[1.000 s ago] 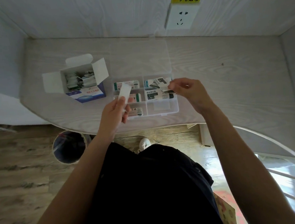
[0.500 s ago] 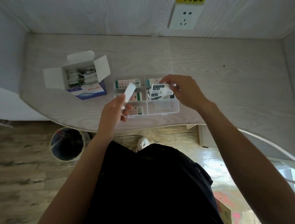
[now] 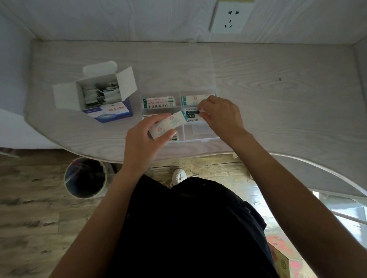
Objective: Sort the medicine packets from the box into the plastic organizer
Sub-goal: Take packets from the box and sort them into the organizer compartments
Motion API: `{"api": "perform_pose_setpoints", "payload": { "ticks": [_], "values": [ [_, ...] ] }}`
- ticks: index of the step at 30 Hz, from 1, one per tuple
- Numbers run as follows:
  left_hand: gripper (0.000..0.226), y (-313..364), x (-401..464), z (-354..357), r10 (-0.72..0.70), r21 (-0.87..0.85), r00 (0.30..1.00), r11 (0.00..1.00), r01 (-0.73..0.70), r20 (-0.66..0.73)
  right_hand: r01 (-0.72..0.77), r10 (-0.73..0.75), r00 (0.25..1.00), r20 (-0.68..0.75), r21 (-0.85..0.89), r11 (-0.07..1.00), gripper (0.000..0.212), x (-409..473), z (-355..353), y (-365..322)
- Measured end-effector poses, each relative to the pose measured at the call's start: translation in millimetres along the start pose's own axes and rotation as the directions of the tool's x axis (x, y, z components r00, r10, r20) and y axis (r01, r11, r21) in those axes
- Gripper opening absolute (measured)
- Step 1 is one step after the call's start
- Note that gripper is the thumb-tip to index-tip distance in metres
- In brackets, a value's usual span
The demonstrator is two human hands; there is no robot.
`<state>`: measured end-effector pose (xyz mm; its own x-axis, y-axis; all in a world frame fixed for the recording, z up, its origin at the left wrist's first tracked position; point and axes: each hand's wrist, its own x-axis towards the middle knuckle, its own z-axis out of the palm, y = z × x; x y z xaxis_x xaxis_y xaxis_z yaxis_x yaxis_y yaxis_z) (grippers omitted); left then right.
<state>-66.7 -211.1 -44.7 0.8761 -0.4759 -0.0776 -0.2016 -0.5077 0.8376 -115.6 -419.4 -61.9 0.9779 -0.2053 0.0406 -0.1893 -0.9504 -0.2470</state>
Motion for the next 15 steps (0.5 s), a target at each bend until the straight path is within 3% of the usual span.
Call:
{"api": "perform_pose_setpoints", "payload": {
  "ticks": [5, 7, 9, 12, 15],
  "values": [
    [0.039, -2, 3, 2, 0.015, 0.042, 0.999, 0.999, -0.017, 0.04, 0.003, 0.011, 0.994, 0.112, -0.126, 0.992, 0.02, 3, -1, -2],
    [0.039, 0, 7, 2, 0.033, 0.075, 0.998, 0.996, -0.037, 0.059, 0.039, -0.037, 0.999, 0.019, -0.117, 0.992, 0.008, 3, -1, -3],
    [0.039, 4, 14, 4, 0.079, 0.118, 0.994, 0.989, -0.087, 0.075, 0.056, -0.058, 0.994, -0.091, -0.021, 0.998, 0.01, -1, 1, 0],
    [0.039, 14, 34, 13, 0.141, 0.181, 0.984, 0.971, -0.159, 0.108, -0.128, 0.155, 0.983, -0.097, 0.24, 0.962, 0.01, -4, -7, 4],
    [0.041, 24, 59, 29, 0.218, 0.298, 0.966, 0.921, -0.25, 0.138, -0.311, 0.384, 0.923, -0.024, 0.54, 0.782, 0.014, -4, -20, 15]
  ]
}}
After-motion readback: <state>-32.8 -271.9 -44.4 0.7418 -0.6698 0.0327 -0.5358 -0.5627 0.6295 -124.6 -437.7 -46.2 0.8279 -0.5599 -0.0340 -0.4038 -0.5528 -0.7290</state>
